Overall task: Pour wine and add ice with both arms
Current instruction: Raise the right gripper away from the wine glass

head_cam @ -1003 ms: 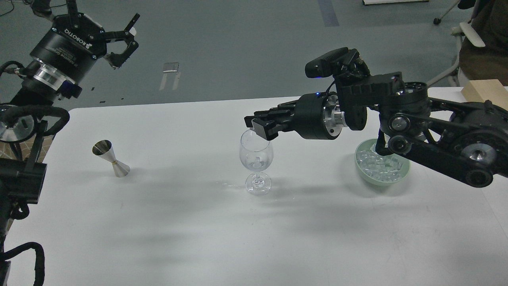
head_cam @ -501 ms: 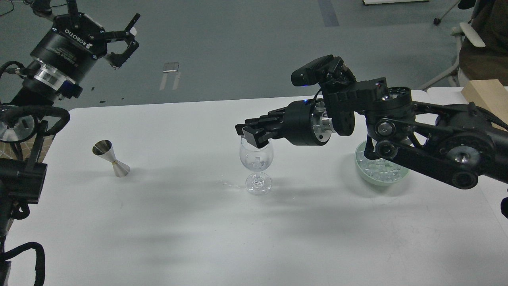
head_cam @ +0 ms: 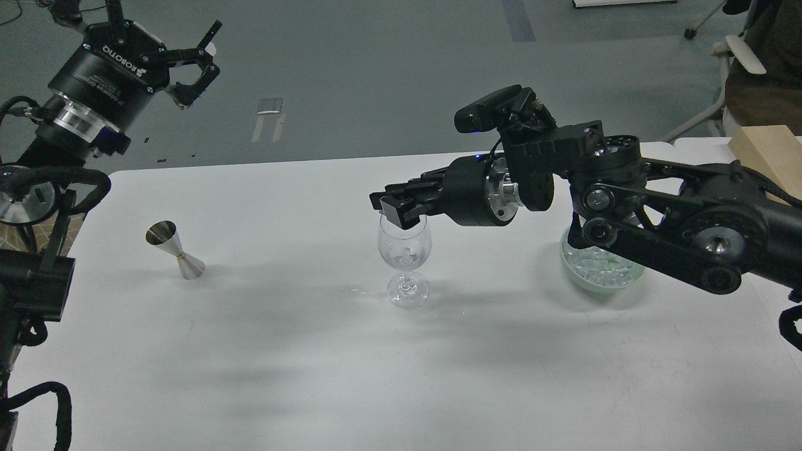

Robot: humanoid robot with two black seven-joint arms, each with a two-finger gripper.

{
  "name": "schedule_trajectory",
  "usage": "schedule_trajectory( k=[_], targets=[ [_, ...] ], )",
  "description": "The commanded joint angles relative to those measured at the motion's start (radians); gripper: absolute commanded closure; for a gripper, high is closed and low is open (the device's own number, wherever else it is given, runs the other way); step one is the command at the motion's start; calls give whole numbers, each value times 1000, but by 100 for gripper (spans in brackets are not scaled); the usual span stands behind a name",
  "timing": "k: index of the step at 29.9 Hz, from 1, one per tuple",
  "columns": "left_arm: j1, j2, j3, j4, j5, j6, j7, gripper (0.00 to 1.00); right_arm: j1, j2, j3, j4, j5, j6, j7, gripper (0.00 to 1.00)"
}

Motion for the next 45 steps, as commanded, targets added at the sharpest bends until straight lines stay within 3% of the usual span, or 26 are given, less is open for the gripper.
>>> schedule_trajectory(
  k=[1,6,10,13,15,23,27,28,31,39,45],
  targets=[
    [0,0,1,0,0,1,0,2,2,3,0,-2,1,0,0,100],
    [0,0,1,0,0,-1,0,2,2,3,-1,-8,-1,0,-15,87],
    [0,0,0,0,0,1,0,2,2,6,5,-8,-1,0,-20,62],
    [0,0,0,0,0,-1,0,2,2,14,8,-8,1,0,-20,58],
    [0,0,0,0,0,-1,0,2,2,22,10,-9,1,0,-20,49],
    [0,2,0,0,0,-1,0,2,2,23,20,-16,-1,0,-20,49],
    [0,2,0,0,0,-1,0,2,-3,23,66,-17,2,0,-20,31],
    [0,0,0,0,0,-1,0,2,-9,23,94,-17,4,0,-20,22],
    [0,2,0,0,0,-2,0,2,-17,23,158,-17,16,0,-18,6],
    [3,2,3,0,0,-5,0,2,-103,22,368,-25,77,0,-9,2],
    [3,5,4,2,0,-7,2,2,-261,71,626,-28,166,0,-9,2]
  ],
)
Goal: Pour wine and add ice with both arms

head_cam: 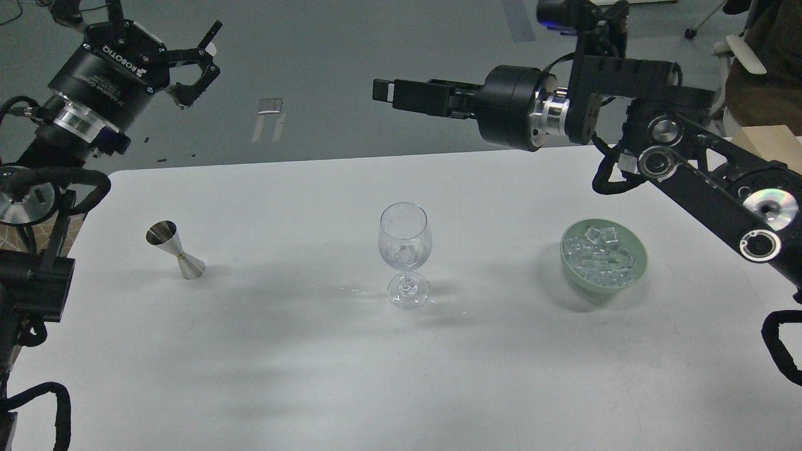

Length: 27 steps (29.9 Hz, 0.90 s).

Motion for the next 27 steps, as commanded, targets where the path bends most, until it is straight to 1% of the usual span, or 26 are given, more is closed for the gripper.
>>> schedule_trajectory(
  k=[1,4,6,8,10,14,16,20,21,22,24,27],
  targets=[
    [0,2,2,2,0,0,0,2,-59,60,148,-22,27,0,1,2],
    [0,-2,5,2,0,-2,0,2,-56,132,269,-108,120,0,2,2],
    [0,-3,6,2,0,-2,0,2,-41,143,306,-156,208,0,2,2],
    [2,-3,9,2,0,-2,0,2,-24,143,317,-186,266,0,2,2],
    [0,-3,11,2,0,-3,2,2,34,140,320,-242,378,0,2,2],
    [-1,-2,8,2,0,-3,2,2,105,146,345,-344,463,0,8,3],
    [-1,-2,6,2,0,-3,0,2,133,165,418,-435,477,0,18,4],
    [0,2,5,2,0,-3,0,2,165,214,518,-541,477,0,41,5],
    [-1,2,5,3,0,-3,0,2,179,219,547,-574,477,0,55,6],
    [0,2,5,5,0,-3,0,2,183,220,559,-590,477,0,66,6],
    [0,0,5,8,0,-3,-1,2,208,225,579,-650,478,0,110,6],
    [2,-2,5,12,0,-3,-1,2,229,243,583,-697,493,0,120,6]
  ],
)
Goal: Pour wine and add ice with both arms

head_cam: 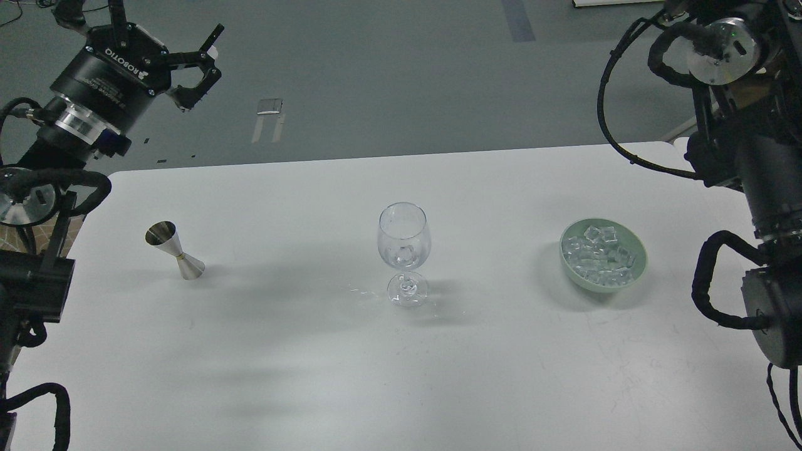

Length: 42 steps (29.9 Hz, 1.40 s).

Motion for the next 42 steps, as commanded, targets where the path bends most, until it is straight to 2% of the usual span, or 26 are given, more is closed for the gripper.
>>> schedule_trajectory(
  k=[1,8,13,14,16,21,23,27,42],
  targets=[
    [3,-3,-1,4,0,0,-1,2,23,28,8,-61,31,0,12,6],
    [0,-6,-3,8,0,0,-1,2,13,81,-62,-118,281,0,-58,5],
    [1,-12,0,10,2,0,-1,2,9,81,-125,-128,326,0,-164,4],
    [1,-18,5,10,2,0,-1,2,9,81,-139,-134,329,0,-205,4],
    [1,-27,5,10,2,0,-1,2,0,81,-141,-136,329,0,-226,4],
    [3,-46,8,15,2,0,-1,2,-17,81,-135,-133,330,0,-213,3],
    [4,-50,9,16,2,0,-1,2,-25,78,-133,-131,330,0,-184,3],
    [3,-63,8,39,3,0,-2,2,-28,39,-135,-133,330,0,-158,3],
    [4,-64,9,48,3,0,-2,2,-37,42,-121,-134,329,0,-155,0]
  ],
)
